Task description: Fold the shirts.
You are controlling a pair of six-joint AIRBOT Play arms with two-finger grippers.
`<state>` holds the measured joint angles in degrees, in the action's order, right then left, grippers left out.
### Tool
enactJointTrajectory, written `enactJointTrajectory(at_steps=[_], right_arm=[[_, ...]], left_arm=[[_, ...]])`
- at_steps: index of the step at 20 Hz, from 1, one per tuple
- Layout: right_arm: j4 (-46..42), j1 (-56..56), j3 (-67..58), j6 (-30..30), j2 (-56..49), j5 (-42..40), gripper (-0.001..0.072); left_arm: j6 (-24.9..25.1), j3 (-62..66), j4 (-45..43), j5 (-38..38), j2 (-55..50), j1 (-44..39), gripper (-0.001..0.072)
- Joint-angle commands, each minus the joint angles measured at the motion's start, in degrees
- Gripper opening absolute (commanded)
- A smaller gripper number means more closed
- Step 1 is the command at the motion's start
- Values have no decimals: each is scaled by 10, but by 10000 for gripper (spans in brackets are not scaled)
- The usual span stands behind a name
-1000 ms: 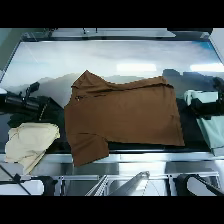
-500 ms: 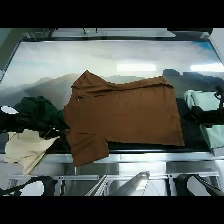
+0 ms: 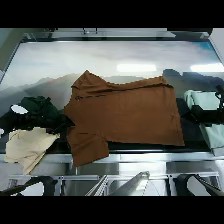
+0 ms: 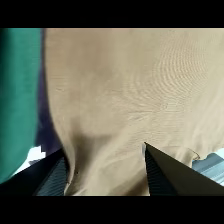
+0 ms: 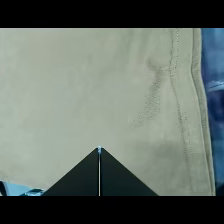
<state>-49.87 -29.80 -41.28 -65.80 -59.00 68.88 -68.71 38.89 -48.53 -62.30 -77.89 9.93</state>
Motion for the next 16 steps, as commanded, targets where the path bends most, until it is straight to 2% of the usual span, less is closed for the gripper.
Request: enactJointTrajectory(at_steps=[1, 2, 3, 4, 5, 6, 9, 12, 16], right_arm=[[0, -1, 0, 0, 0, -14, 22], [0, -1, 0, -1, 0, -13, 23], [0, -1, 0, -7, -1, -13, 32], [0, -1, 0, -7, -2, -13, 34], [0, -1, 0, -7, -3, -14, 114], [0, -1, 0, -7, -7, -14, 228], [3, -1, 0, -7, -14, -14, 226], [29, -1, 0, -6, -14, -17, 226], [54, -1, 0, -2, -14, -16, 226]], left_arm=[[8, -1, 1, -12, 0, -2, 434], [14, -1, 0, -19, 0, 9, 292], [20, -1, 0, -28, 0, 22, 265], [26, -1, 0, -36, 0, 36, 266], [33, -1, 0, -42, 0, 52, 266], [37, -1, 1, -42, 0, 68, 265], [60, -1, 16, -32, 0, 97, 265], [100, -1, 46, -31, -7, 81, 264], [106, -1, 50, -46, -73, 51, 264]])
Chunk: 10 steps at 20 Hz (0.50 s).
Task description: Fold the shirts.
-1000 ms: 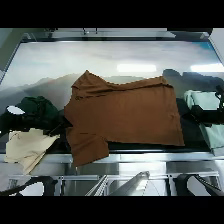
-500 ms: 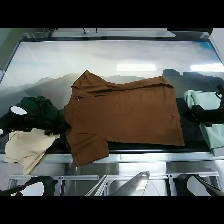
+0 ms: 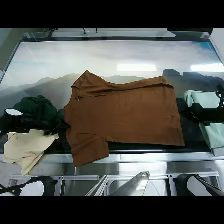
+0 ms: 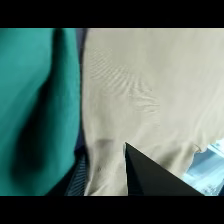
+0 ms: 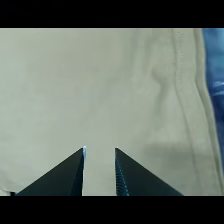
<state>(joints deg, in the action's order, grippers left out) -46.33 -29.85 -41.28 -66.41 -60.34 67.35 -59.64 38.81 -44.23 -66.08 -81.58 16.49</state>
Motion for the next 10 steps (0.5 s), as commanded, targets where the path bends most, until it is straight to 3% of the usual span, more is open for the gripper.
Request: enactJointTrajectory(at_steps=[1, 2, 10], right_arm=[[18, 0, 0, 4, 0, -1, 226], [18, -1, 0, 4, 0, -1, 226], [14, -1, 0, 4, 0, -1, 227]], left_arm=[[20, 0, 7, -19, -52, -17, 214], [28, 0, 7, -30, -64, -16, 141], [37, 0, 10, -42, -34, 81, 145]])
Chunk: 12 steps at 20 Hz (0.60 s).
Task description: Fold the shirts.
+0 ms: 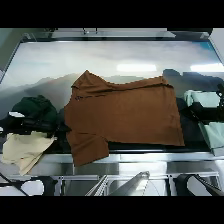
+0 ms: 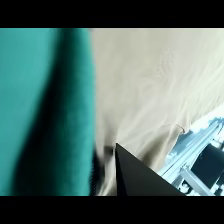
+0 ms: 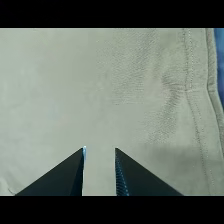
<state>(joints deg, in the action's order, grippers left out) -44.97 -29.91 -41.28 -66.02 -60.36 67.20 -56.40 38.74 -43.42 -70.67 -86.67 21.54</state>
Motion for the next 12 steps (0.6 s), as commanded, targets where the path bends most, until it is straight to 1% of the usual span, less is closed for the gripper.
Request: enactJointTrajectory(at_steps=[1, 3, 8, 11, 12], right_arm=[[1, 0, 0, 0, 0, 0, 226], [0, 0, 0, 0, 0, 0, 227], [0, 0, 0, 0, 0, -6, 227], [-5, 0, 0, 0, 0, -6, 226], [-16, -1, 0, 0, 0, -6, 226]], left_arm=[[5, 1, 9, 3, 23, 34, 145], [16, 1, 30, -2, 23, 29, 144], [26, 1, 31, -9, -28, -43, 145], [35, 1, 30, -10, -44, -62, 139], [35, 1, 30, -9, -42, -57, 40]])
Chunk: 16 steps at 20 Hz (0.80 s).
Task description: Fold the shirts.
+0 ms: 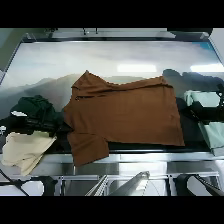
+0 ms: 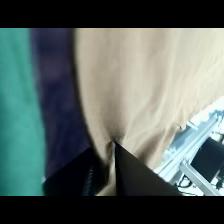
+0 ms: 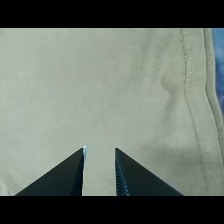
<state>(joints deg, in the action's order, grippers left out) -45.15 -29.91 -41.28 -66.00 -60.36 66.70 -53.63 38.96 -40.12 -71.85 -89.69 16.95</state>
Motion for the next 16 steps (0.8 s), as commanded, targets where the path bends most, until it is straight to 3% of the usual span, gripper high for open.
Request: enactJointTrajectory(at_steps=[1, 3, 4, 6, 7, 9, 16], right_arm=[[-28, -6, 0, -6, 0, 3, 226], [-54, -33, 0, -29, 0, 13, 204], [-63, -51, 0, -31, 0, 19, 20], [-81, -84, 0, -30, -6, 33, 23], [-99, -93, 2, -30, -14, 41, 52], [-135, -95, 11, -31, -39, 53, 378], [-154, -95, 95, -17, -105, 39, 362]], left_arm=[[7, -1, -3, 2, -7, -2, 32], [7, -1, -3, 1, 17, 29, 32], [7, -1, -3, 0, 30, 44, 25], [7, -1, -1, 0, 52, 68, 26], [7, -1, -1, 1, 60, 73, 25], [7, -1, -1, 0, 66, 72, 26], [7, -1, -2, 0, 65, 35, 26]])
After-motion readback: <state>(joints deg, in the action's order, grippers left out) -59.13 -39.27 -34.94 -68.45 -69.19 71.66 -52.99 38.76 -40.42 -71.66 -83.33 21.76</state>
